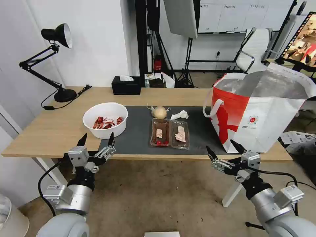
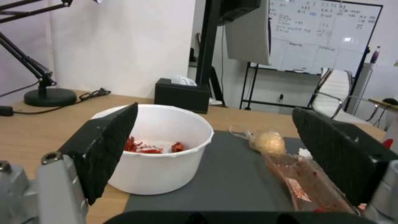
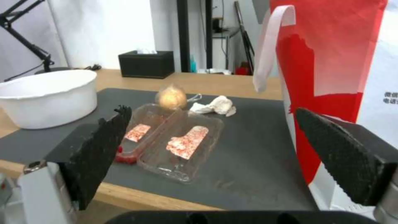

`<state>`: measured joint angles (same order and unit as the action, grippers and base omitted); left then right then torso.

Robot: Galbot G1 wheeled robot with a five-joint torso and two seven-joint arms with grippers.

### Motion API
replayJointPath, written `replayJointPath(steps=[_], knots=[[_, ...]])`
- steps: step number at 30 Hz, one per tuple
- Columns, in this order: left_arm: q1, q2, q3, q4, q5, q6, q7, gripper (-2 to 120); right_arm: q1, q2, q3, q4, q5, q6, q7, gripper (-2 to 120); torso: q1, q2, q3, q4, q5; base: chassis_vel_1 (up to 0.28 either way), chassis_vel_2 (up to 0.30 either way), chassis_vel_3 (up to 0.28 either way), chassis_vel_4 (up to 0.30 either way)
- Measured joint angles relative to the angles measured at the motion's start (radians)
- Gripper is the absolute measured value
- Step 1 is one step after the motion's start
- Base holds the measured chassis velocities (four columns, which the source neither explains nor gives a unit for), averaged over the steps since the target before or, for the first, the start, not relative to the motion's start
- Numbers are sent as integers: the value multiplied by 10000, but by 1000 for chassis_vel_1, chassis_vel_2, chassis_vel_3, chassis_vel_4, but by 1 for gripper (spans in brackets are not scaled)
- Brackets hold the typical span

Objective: Pick up the trash from the table and place it into the takeout bag.

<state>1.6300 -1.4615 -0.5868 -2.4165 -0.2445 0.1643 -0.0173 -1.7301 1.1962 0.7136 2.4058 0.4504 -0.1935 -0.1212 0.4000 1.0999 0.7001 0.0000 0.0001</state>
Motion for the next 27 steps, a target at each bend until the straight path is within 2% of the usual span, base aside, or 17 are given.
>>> replayJointPath(steps=[4,6,11,18,20,21,22,23,24,26,27], knots=[[3,31,-7,2,-58,0,41,100,15,38,-120,-8,44,0,263,100,0,1,0,0,-1,0,0,0,0],[42,34,-6,-12,-156,1,75,100,40,131,-352,96,870,-282,1042,100,1,0,0,0,-1,0,0,0,0],[44,52,-18,-19,-203,21,74,100,12,161,-398,261,1347,-470,1199,100,0,0,0,0,-1,0,0,0,0],[95,141,3,-191,-1021,419,38,100,11,161,-399,425,1975,-869,1610,100,0,0,0,0,-1,0,0,0,0],[116,195,-27,-226,-1180,509,39,100,30,161,-406,638,3215,-1102,1892,100,0,0,-1,0,0,0,0,0,0],[116,195,-27,-226,-1180,509,39,100,30,161,-406,638,3215,-1102,1892,100,0,0,-1,0,0,0,0,0,0],[125,215,-35,-250,-1345,574,39,100,60,162,-404,775,4153,-1263,2150,100,0,0,-1,0,-2,0,0,0,0],[143,239,-53,-306,-1679,694,28,100,165,164,-306,917,6081,-1576,2888,100,0,0,-1,1,-3,0,0,0,0],[151,253,-76,-348,-1869,767,20,100,233,164,-203,945,7410,-1680,3316,100,0,0,-1,0,-1,0,0,0,0],[152,255,-83,-358,-1911,783,20,100,251,164,-170,952,7745,-1696,3421,100,0,0,-1,0,-1,0,0,0,0],[154,266,-112,-371,-1994,827,18,100,286,158,-93,965,8614,-1718,3675,100,0,0,-1,0,-2,0,0,0,0]])
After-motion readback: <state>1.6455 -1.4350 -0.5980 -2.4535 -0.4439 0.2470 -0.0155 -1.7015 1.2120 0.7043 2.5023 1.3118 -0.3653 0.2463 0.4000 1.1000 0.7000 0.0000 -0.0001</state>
